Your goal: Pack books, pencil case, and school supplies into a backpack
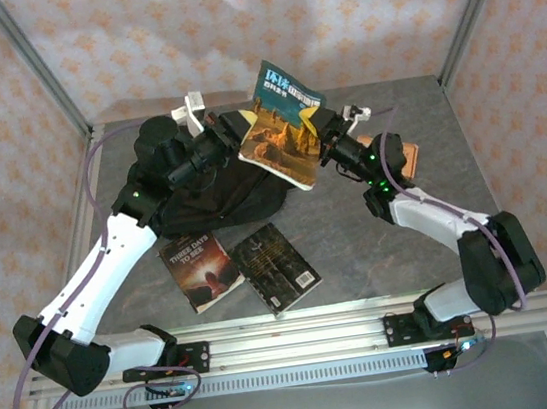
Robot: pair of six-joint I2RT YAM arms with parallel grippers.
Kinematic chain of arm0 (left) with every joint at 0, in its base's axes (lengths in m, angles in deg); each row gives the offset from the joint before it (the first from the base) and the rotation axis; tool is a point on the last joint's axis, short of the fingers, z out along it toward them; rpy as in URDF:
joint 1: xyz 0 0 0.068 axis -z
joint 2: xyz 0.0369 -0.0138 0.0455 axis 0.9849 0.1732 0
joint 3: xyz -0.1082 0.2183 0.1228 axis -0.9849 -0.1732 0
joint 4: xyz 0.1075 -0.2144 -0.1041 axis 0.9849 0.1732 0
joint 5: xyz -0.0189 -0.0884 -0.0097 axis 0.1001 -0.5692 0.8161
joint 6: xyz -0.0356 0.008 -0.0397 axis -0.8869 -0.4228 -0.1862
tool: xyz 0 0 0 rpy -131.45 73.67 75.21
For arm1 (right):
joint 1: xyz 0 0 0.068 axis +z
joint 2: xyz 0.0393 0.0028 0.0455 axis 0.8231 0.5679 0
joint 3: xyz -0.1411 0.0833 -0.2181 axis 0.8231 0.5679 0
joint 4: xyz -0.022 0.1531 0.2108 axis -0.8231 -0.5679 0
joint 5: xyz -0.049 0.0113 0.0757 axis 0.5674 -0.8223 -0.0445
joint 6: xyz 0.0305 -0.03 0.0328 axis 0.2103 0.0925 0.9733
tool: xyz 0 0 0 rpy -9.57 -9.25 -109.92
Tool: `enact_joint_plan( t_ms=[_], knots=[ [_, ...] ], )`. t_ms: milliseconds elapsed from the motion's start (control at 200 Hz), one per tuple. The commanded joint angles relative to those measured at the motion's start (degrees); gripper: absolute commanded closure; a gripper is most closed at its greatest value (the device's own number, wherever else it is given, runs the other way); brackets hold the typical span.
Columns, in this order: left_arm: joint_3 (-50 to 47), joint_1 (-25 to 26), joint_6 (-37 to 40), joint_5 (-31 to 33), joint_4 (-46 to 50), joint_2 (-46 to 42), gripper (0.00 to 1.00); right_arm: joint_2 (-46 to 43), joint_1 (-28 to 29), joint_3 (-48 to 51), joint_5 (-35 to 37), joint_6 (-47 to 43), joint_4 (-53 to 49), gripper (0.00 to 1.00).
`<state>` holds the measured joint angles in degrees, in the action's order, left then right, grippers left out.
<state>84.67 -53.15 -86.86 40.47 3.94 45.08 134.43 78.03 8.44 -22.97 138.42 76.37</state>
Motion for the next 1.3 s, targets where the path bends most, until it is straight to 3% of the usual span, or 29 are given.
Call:
enact_joint_plan(
  t_ms=[0,105,185,235,315,395,465,671,801,976,1046,1076,1136,1171,1231,1291],
  knots=[
    [-1.8,0.2,2.3,-1.2,-1.0,-1.3,1.00,-5.1,-1.0,-2.3,-1.5,-7.0,-7.8,0.68],
    [-2.9,0.2,5.2,-1.9,2.7,-2.4,1.00,-8.9,-1.4,-4.2,-1.4,-15.8,-21.1,0.89],
    [-4.5,0.2,6.2,-3.8,2.0,-3.4,0.90,-10.3,-1.5,-5.1,-1.8,-20.5,-27.3,1.00],
    [-5.0,0.2,6.7,-5.8,1.4,-3.6,0.78,-10.6,-1.8,-5.6,-3.3,-22.6,-29.0,1.00],
    [-5.3,0.2,7.2,-9.8,0.5,-3.3,0.49,-10.6,-2.2,-6.6,-6.8,-26.9,-31.7,1.00],
    [-6.4,0.1,6.8,-14.1,-2.2,-3.0,0.41,-10.1,-2.3,-8.4,-12.3,-31.3,-34.6,1.00],
    [-7.1,0.1,7.7,-15.8,-2.7,-3.0,0.40,-9.6,-2.3,-9.1,-16.4,-32.8,-35.0,1.00],
    [-7.2,0.1,12.1,-20.3,-2.3,-2.1,0.50,-10.4,-2.3,-11.0,-22.8,-37.5,-40.1,1.00],
    [-7.0,-0.4,14.3,-20.5,-0.9,-2.0,0.70,-10.6,-2.3,-13.2,-22.5,-42.5,-47.1,1.00],
    [-8.6,-0.9,12.0,-21.7,-6.1,-1.0,1.00,-10.3,-2.3,-13.6,-23.0,-41.8,-46.2,1.00],
    [-8.9,-0.9,11.5,-21.7,-7.8,-0.7,1.00,-10.2,-2.3,-13.7,-22.3,-41.6,-46.5,1.00],
    [-9.1,-0.9,11.6,-21.0,-8.0,-0.9,1.00,-10.1,-2.4,-13.7,-21.4,-41.6,-46.9,0.88],
    [-9.8,-1.1,11.4,-18.7,-8.8,-2.0,1.00,-10.5,-2.5,-12.9,-19.6,-40.2,-46.2,0.48],
    [-10.1,-1.2,11.0,-17.2,-9.5,-2.7,1.00,-10.6,-2.4,-12.0,-18.4,-38.4,-44.4,0.31],
    [-10.7,-1.4,9.5,-14.8,-11.7,-3.7,1.00,-10.7,-2.3,-9.1,-14.2,-33.9,-40.2,0.15],
    [-11.0,-1.4,8.4,-12.1,-13.1,-4.6,1.00,-13.1,-2.2,-5.5,-9.3,-29.7,-36.6,0.08]
  ],
)
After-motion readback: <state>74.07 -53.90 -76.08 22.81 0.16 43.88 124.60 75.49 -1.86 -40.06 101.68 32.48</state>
